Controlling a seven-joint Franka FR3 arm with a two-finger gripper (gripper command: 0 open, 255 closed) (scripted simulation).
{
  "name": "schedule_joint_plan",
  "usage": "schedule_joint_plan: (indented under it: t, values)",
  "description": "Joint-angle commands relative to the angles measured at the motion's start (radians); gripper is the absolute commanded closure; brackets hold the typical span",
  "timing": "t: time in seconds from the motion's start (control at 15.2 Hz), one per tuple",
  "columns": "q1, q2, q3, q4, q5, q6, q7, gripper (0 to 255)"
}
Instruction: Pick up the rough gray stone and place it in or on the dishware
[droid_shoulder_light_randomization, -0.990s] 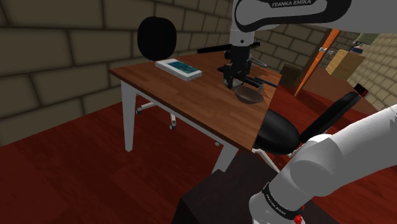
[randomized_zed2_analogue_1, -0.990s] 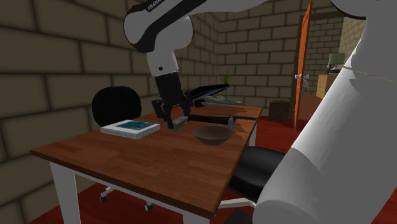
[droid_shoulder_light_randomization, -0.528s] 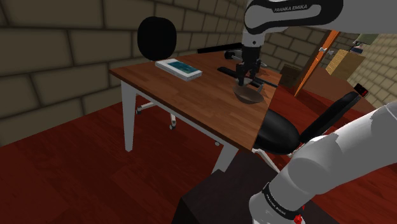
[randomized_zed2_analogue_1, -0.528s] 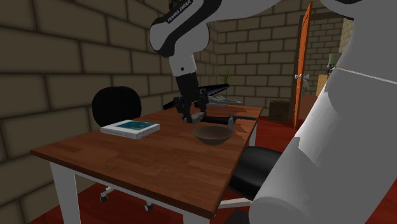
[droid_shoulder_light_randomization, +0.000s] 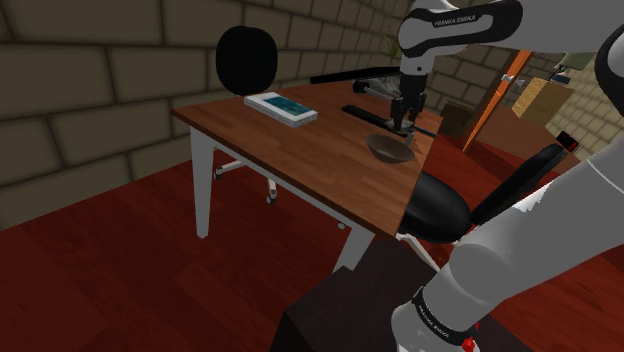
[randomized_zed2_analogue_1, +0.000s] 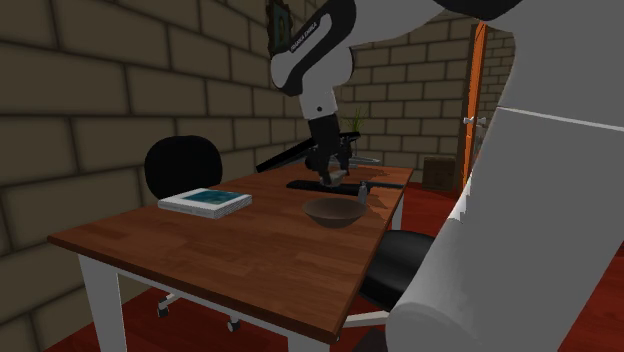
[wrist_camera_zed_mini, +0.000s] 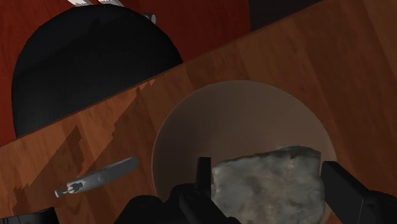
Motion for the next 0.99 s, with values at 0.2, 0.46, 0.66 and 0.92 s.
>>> schedule_joint_plan:
  t: [0.2,0.46,0.66,0.92]
  values:
    - [-0.015,0.025,-0.025,-0.017,-0.006,0.05,-0.029,255]
    - [-0.017,0.033,-0.029,-0.062,-0.008,0.102,-0.019,255]
    - [-0.018,0.041,-0.032,-0.094,-0.01,0.142,-0.012,255]
    - [-0.019,0.053,-0.036,-0.127,-0.011,0.185,-0.005,255]
